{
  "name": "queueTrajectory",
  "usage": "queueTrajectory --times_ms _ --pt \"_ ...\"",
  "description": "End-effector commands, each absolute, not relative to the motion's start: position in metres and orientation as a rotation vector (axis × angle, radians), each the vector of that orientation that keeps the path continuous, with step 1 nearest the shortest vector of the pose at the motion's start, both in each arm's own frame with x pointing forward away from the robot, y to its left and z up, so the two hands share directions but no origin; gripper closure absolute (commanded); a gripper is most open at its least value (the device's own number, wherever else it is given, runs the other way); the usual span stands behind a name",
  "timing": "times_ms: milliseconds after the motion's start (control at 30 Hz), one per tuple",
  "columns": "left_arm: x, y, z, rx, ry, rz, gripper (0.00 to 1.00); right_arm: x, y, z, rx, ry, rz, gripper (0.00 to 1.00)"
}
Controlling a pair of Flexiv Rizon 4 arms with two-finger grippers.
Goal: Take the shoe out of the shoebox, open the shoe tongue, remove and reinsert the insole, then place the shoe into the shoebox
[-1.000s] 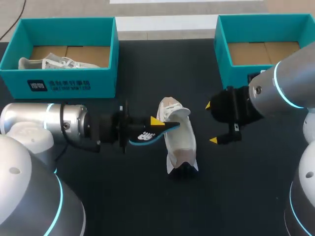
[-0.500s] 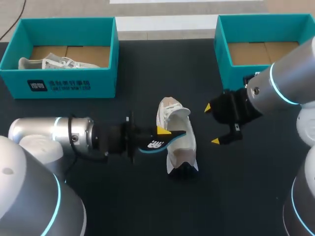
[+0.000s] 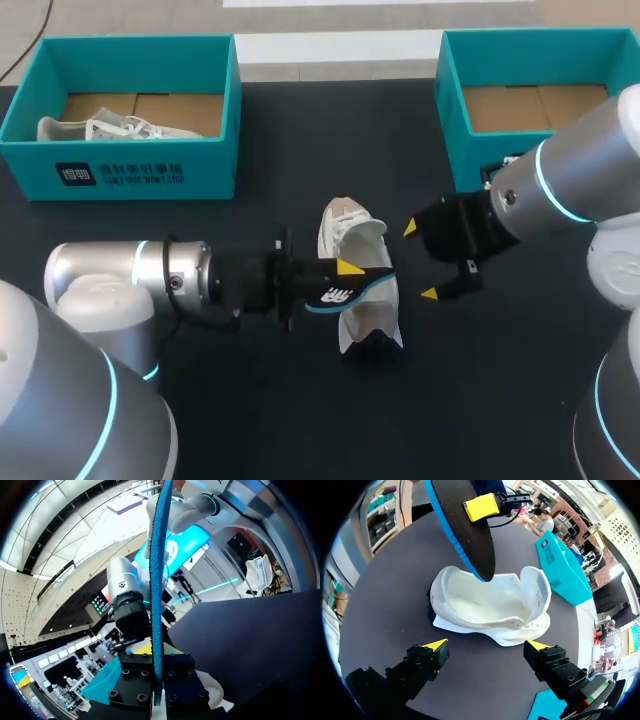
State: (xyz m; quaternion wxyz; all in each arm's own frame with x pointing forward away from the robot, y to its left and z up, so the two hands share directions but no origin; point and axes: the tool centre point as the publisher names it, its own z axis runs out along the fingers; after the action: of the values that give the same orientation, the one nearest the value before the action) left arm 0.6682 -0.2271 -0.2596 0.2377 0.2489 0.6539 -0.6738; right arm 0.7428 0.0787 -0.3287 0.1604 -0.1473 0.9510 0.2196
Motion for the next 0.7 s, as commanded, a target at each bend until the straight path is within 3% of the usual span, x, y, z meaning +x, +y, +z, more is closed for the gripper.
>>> queueTrajectory --times_ms 33,700 --pt "0.671 -0.233 -0.263 0.679 1.797 -1.844 1.00 0.748 0.090 -0.333 -0.433 2.731 0.595 0.00" --pt "0.670 -0.238 -0.281 0.650 1.812 -1.837 1.00 0.753 0.095 -0.342 -0.437 2.793 0.510 0.00"
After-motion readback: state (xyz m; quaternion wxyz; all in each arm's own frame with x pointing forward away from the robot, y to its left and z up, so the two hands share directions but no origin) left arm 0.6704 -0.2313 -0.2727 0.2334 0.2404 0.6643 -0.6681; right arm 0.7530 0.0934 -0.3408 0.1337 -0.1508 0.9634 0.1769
